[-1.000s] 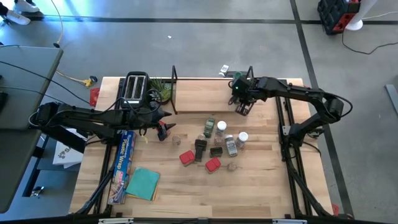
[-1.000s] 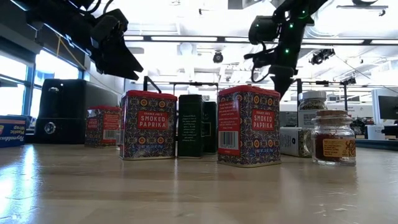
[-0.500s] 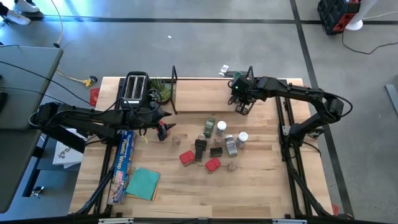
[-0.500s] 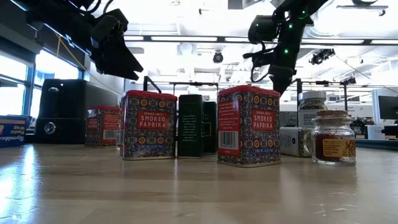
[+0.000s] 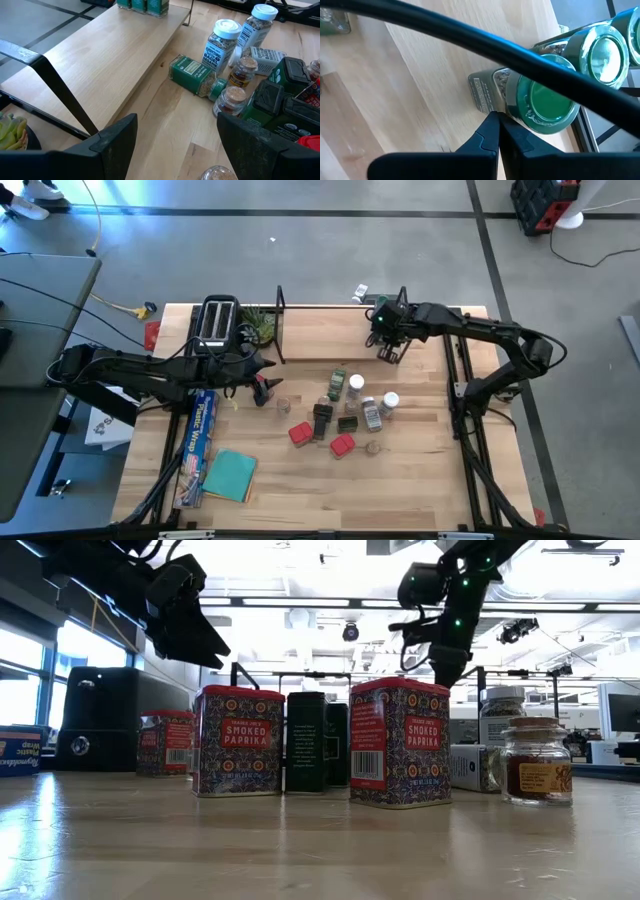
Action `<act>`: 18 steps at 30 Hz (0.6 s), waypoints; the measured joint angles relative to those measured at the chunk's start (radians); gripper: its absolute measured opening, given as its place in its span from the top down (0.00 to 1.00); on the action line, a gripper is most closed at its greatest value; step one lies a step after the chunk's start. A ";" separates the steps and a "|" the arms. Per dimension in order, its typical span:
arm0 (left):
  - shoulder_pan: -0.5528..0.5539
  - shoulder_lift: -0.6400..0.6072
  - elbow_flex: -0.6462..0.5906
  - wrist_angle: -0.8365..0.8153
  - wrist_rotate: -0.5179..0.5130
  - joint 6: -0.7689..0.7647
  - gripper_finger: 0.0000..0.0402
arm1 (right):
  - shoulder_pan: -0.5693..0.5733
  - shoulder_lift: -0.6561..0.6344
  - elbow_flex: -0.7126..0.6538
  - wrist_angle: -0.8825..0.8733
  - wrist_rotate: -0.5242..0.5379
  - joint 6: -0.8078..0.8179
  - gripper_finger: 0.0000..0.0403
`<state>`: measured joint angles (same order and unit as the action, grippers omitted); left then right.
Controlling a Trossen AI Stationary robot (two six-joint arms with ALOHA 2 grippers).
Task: Shelf spices
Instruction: Adjust the green seasoning bottle
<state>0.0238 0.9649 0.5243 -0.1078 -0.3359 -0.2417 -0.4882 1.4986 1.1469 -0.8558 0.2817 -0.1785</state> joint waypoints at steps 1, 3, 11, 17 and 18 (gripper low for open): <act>0.000 0.000 0.000 0.000 0.000 0.000 0.33 | -0.003 0.000 0.000 0.000 0.000 -0.004 1.00; 0.000 0.000 0.000 0.000 0.000 0.000 0.33 | -0.009 0.000 0.000 0.000 0.000 -0.006 1.00; 0.000 0.000 0.000 0.000 0.000 0.000 0.33 | -0.005 0.000 0.000 0.000 0.003 -0.006 1.00; 0.000 0.000 0.000 0.000 0.000 0.000 0.33 | 0.051 0.000 0.060 -0.069 0.003 0.013 1.00; 0.000 0.000 0.000 0.000 0.000 0.000 0.33 | 0.067 0.000 0.077 -0.084 0.003 0.023 1.00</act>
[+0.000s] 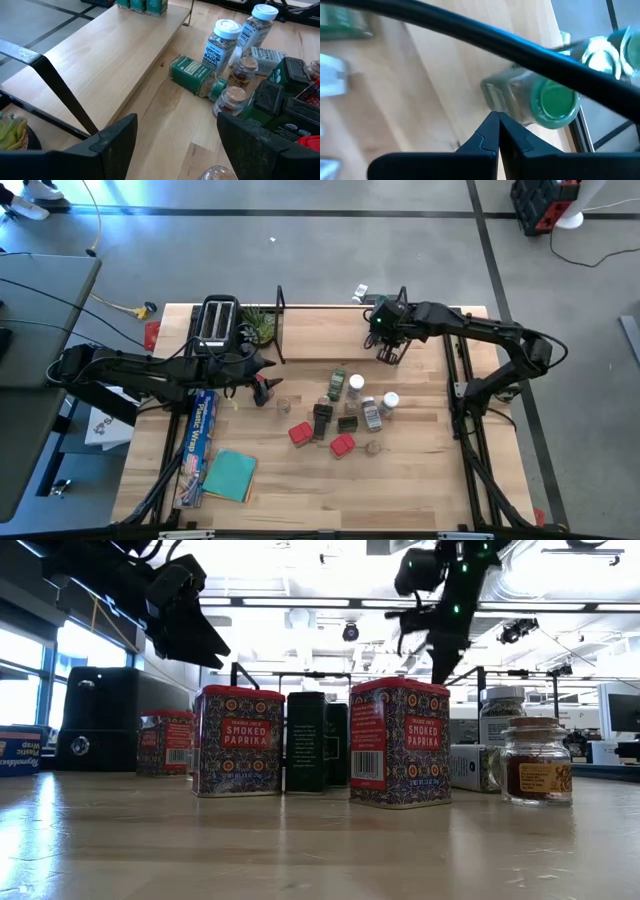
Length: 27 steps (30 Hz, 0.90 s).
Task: Shelf spices
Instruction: Adjust the green seasoning bottle, then put the green seasoning bottle on the shelf aligned with the other green seasoning bottles
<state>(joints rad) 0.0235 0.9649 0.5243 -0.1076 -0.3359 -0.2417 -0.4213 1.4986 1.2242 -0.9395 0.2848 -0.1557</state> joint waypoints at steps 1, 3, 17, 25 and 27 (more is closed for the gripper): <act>0.000 0.000 0.000 0.000 0.000 0.000 0.33 | 0.020 0.000 0.017 -0.009 0.001 0.010 1.00; 0.000 0.000 0.000 0.000 0.000 0.000 0.33 | 0.065 0.000 0.049 -0.013 0.001 0.027 1.00; -0.045 0.000 0.000 0.001 -0.035 0.018 0.33 | 0.428 0.033 -0.008 0.524 -0.174 0.054 0.99; -0.045 0.000 0.000 0.001 -0.040 0.018 0.33 | 0.503 0.146 -0.007 0.610 -0.190 0.055 0.78; -0.045 0.000 0.000 0.001 -0.040 0.017 0.33 | 0.492 0.177 0.017 0.568 -0.183 0.087 0.70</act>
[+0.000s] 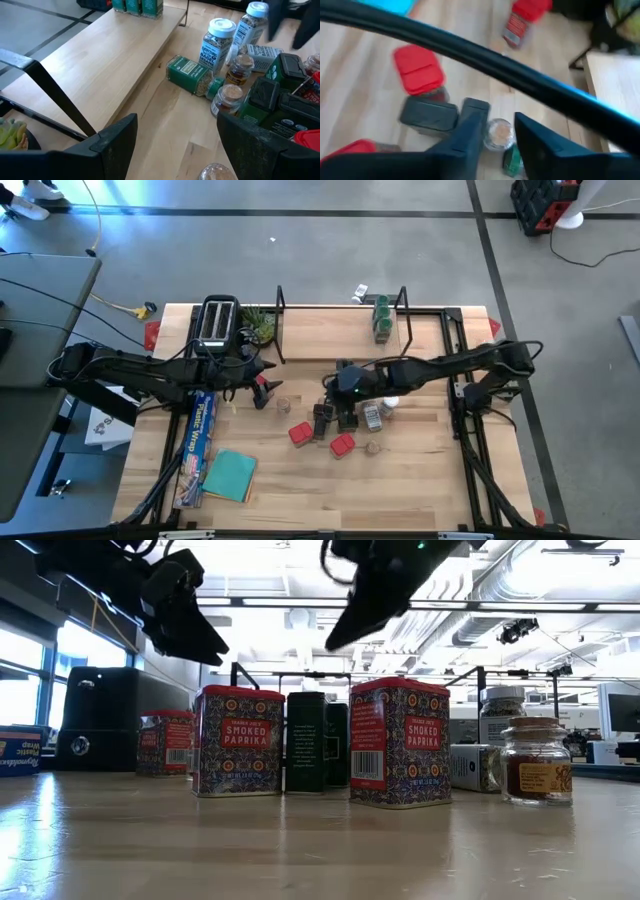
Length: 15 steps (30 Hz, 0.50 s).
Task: Shelf spices
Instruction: Put the green seasoning bottle on the shelf aligned with the other green seasoning bottles
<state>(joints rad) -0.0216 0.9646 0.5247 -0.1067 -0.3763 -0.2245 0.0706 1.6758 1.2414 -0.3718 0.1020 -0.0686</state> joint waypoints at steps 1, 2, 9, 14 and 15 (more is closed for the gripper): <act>0.000 0.000 0.000 0.001 0.000 -0.001 0.33 | -0.012 0.017 0.024 -0.028 0.007 0.015 0.67; 0.000 0.000 0.000 0.000 0.000 -0.005 0.33 | -0.026 0.038 0.053 -0.064 0.018 0.030 0.63; 0.000 0.000 0.000 0.001 0.000 -0.007 0.33 | -0.125 0.246 0.358 -0.463 0.050 0.007 0.52; 0.000 0.000 0.000 -0.007 -0.001 -0.007 0.33 | -0.159 0.404 0.563 -0.747 0.051 -0.163 0.52; 0.000 0.000 0.000 -0.007 -0.001 -0.007 0.33 | -0.162 0.423 0.594 -0.787 0.050 -0.168 0.52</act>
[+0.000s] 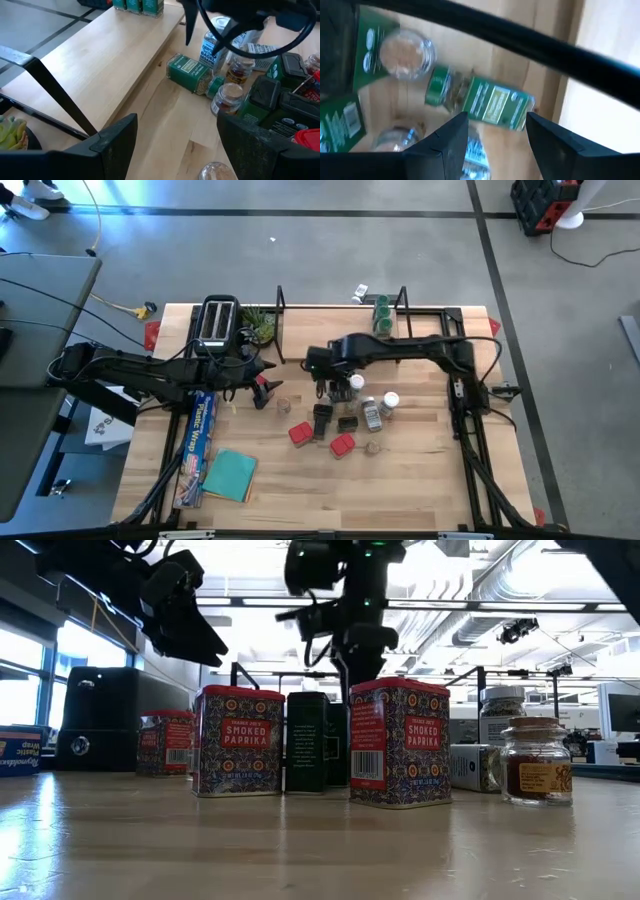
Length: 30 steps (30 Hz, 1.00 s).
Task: Shelf spices
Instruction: Put the green seasoning bottle on the shelf aligned with the other green seasoning bottles
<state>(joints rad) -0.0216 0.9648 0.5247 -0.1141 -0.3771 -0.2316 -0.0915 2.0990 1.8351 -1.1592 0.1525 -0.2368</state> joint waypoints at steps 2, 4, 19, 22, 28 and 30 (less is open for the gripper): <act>0.000 0.000 0.000 -0.008 0.000 0.000 0.33 | -0.006 0.026 0.039 -0.063 0.000 0.010 0.52; 0.000 0.000 0.000 -0.012 0.000 0.000 0.33 | -0.011 0.040 0.053 -0.117 -0.008 0.033 0.52; 0.000 0.000 0.000 -0.025 0.000 0.000 0.33 | 0.002 0.042 0.042 -0.416 -0.189 0.166 0.52; 0.000 0.000 0.000 -0.024 0.000 0.001 0.33 | 0.009 0.034 0.041 -0.374 -0.191 0.083 0.52; -0.001 0.000 0.000 -0.025 0.000 0.005 0.33 | 0.012 0.027 0.041 -0.184 -0.159 -0.137 0.52; -0.002 0.000 0.000 -0.025 0.000 0.005 0.33 | 0.012 0.027 0.041 -0.126 -0.122 -0.228 0.52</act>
<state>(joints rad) -0.0235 0.9646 0.5247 -0.1390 -0.3771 -0.2268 -0.0799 2.1265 1.8763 -1.2852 0.0305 -0.4649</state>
